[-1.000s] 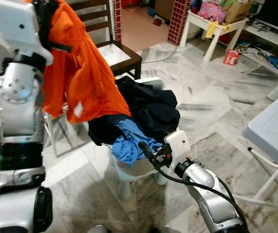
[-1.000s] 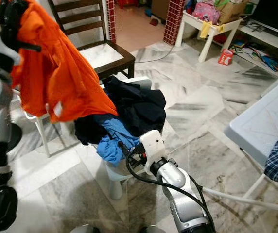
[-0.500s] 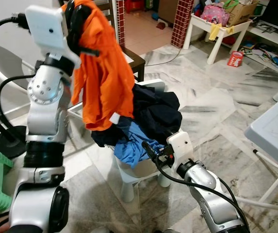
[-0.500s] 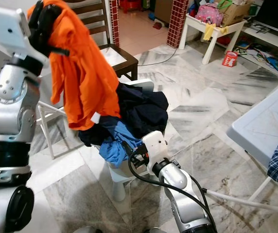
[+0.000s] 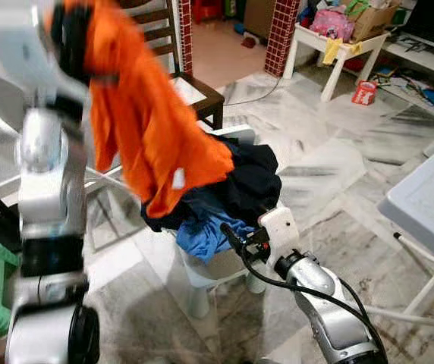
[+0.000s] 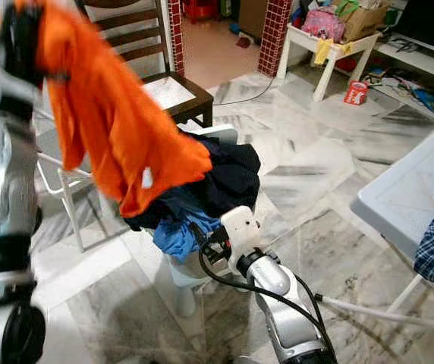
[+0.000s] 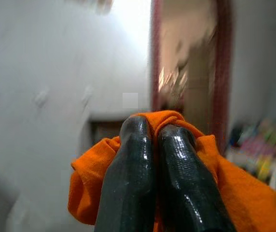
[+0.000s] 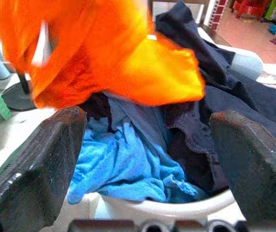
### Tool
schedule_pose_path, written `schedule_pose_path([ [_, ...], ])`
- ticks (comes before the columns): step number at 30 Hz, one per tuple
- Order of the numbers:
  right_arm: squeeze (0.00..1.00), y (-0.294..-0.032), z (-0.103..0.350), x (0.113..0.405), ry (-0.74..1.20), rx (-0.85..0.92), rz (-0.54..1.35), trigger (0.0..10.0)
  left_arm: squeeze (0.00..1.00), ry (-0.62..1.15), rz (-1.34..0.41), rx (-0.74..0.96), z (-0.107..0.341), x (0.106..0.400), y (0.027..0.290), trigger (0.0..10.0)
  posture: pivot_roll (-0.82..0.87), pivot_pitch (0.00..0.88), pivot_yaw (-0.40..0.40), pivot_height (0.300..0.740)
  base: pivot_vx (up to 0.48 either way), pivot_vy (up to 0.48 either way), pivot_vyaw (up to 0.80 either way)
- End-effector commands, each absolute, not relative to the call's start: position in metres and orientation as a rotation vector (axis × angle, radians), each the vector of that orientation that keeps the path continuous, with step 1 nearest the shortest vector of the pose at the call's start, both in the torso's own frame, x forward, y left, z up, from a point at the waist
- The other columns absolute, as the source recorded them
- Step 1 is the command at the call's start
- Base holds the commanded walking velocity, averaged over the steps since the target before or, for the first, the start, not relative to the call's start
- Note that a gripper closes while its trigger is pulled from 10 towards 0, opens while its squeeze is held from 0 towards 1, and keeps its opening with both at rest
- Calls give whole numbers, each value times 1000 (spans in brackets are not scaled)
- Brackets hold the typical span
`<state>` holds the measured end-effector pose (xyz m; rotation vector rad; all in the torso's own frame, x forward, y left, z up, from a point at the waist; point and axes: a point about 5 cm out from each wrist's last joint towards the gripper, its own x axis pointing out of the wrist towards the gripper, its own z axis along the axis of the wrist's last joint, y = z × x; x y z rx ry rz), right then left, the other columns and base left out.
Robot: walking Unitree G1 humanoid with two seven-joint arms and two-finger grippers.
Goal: Hang hanger
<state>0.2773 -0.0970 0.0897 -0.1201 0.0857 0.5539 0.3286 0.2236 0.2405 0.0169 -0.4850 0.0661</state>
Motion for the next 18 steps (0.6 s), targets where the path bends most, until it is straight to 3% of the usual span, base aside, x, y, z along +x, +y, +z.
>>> schedule_pose_path([
  [1,0,-102,89,277,91,-126,545,10000,0,-438,109,30,224,320,234,0,6,72,-25,740,0,0,0],
  [8,0,-101,90,278,97,-142,576,10000,0,-303,157,37,177,304,244,0,8,75,-51,740,0,0,0],
  [16,0,-99,89,277,108,-154,598,10000,0,-351,119,46,192,305,238,0,4,75,-61,740,0,0,0],
  [18,0,-98,89,277,106,-152,602,10000,0,-413,73,20,216,311,230,0,5,73,-62,740,0,0,0],
])
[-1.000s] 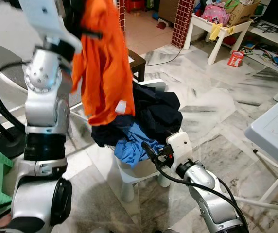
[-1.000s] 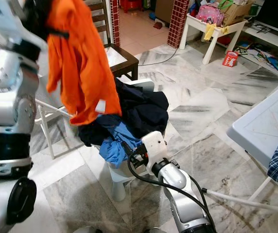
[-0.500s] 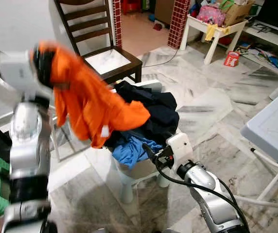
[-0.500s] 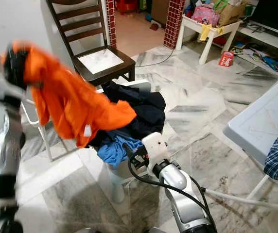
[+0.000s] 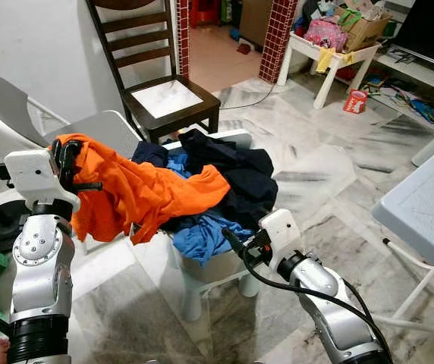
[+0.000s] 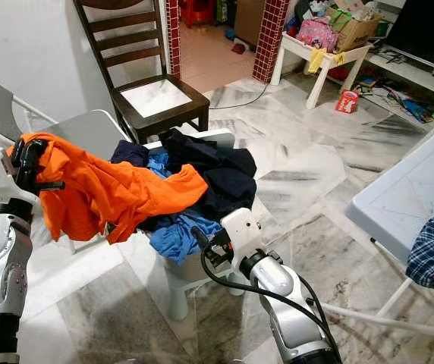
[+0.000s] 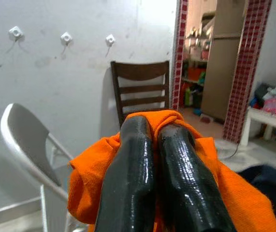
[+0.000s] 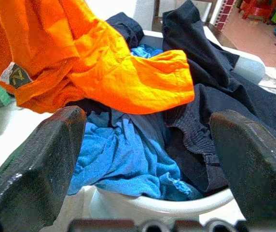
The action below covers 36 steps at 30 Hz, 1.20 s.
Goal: Hang hanger
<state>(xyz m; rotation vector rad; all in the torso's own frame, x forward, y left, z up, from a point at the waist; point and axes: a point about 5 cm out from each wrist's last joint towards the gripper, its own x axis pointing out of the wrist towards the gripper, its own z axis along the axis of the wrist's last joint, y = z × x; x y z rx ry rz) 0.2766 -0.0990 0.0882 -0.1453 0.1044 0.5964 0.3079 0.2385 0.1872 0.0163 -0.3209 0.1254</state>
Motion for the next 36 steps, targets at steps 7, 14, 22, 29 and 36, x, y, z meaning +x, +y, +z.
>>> schedule_pose_path([
  [7,0,-87,91,279,106,-123,655,10000,0,-592,-216,-23,290,329,190,0,24,63,-58,740,0,0,0],
  [14,0,-80,94,285,115,-98,712,10000,0,-673,-382,-79,324,336,145,0,30,57,-35,740,0,0,0],
  [22,0,-78,103,299,117,-2,610,10000,0,-656,-489,-152,325,332,106,0,24,58,-27,740,0,0,0],
  [29,0,-66,101,303,135,-2,608,0,0,-666,-515,-226,332,327,93,0,31,55,-32,740,0,0,0],
  [36,0,-58,97,310,177,21,593,0,0,-667,-520,-277,335,324,88,0,36,63,-34,740,0,0,0],
])
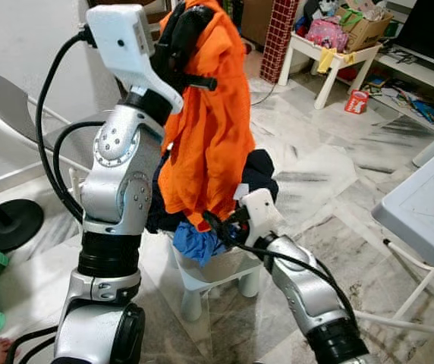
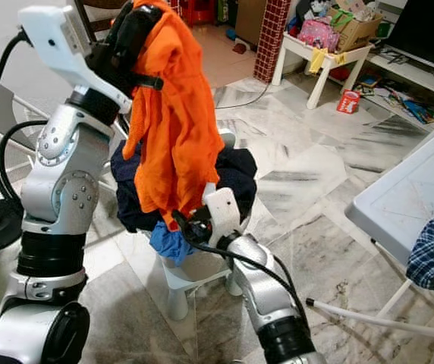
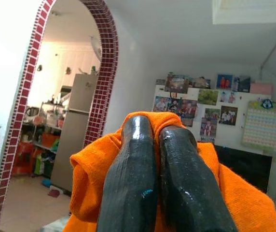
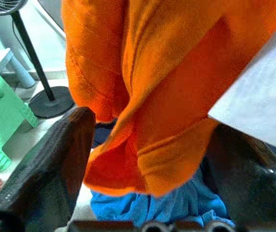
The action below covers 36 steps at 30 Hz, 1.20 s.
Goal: Hang hanger
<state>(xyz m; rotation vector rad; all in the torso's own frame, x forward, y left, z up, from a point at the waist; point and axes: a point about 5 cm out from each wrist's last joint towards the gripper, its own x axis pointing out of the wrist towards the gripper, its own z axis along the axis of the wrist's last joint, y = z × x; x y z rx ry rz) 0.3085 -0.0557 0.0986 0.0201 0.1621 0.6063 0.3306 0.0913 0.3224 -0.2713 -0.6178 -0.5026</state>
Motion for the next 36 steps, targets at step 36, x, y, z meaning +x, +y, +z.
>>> schedule_pose_path([
  [36,0,-96,80,337,230,160,244,0,0,-621,-504,-293,324,321,93,0,31,58,-25,740,0,0,0],
])
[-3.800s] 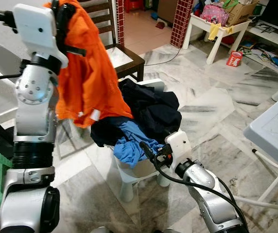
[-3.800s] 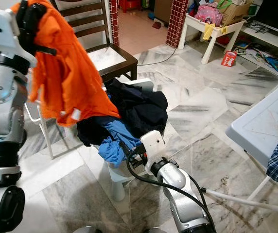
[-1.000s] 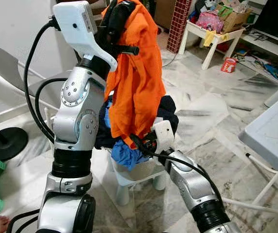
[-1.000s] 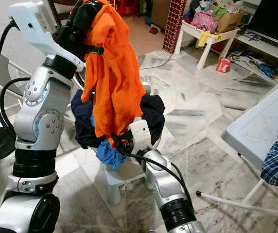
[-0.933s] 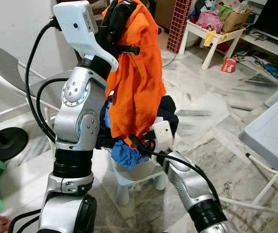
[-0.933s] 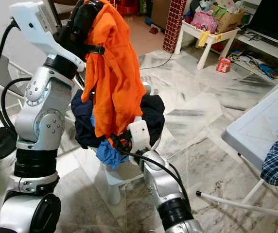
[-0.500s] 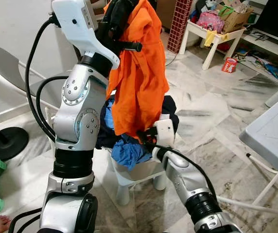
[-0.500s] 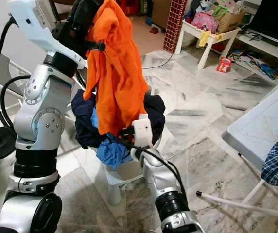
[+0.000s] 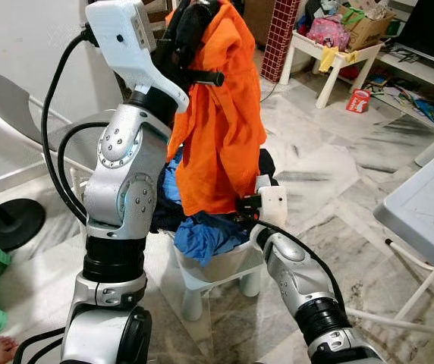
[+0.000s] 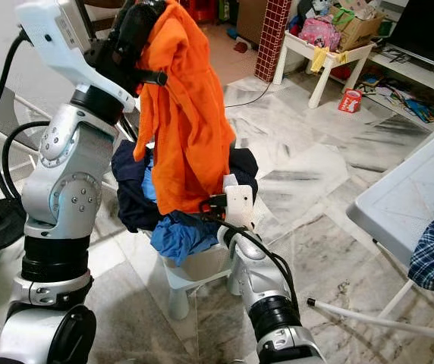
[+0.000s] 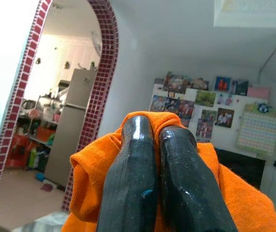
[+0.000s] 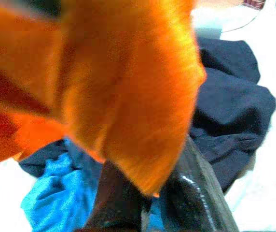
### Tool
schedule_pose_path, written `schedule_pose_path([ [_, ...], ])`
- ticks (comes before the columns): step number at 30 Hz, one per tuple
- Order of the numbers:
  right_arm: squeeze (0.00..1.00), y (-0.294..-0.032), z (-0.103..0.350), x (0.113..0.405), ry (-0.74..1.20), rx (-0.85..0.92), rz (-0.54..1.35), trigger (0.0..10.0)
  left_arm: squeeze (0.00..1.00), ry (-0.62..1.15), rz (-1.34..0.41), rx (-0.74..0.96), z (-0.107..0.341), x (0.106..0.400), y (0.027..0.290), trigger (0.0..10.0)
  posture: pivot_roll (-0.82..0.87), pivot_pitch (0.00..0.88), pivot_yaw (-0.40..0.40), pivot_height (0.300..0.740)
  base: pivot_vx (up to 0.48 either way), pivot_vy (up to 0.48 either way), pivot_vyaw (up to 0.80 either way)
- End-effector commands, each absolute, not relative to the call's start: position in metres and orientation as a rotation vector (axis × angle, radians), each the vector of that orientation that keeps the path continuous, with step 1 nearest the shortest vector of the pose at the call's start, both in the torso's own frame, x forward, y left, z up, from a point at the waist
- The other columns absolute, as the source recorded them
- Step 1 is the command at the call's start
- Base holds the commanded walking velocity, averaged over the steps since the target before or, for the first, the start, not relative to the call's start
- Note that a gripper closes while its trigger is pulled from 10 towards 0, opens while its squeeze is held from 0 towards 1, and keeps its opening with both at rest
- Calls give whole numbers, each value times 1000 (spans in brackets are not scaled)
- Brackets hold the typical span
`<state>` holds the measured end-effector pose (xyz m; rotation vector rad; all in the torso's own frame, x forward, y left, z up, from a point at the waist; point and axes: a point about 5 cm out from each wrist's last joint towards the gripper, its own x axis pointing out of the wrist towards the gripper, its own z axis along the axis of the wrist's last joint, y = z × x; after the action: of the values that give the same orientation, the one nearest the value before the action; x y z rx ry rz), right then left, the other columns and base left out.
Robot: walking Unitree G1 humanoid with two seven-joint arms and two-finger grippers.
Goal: Hang hanger
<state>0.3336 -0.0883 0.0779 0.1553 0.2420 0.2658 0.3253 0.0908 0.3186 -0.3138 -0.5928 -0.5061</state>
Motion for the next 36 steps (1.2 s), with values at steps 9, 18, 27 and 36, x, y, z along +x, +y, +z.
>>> schedule_pose_path([
  [9,0,-135,97,347,161,104,180,0,0,-573,-383,-212,300,324,122,0,27,57,-23,740,0,0,0],
  [18,0,-167,131,359,52,2,210,0,0,-334,-114,-71,209,311,177,0,18,57,-33,740,0,0,0],
  [27,0,-176,161,369,-48,-69,222,0,753,-231,-137,-80,179,311,164,10000,14,55,-42,740,0,0,0],
  [36,0,-168,162,369,-70,-71,246,0,1000,-70,-219,-107,144,307,140,10000,11,52,-42,740,0,0,0],
])
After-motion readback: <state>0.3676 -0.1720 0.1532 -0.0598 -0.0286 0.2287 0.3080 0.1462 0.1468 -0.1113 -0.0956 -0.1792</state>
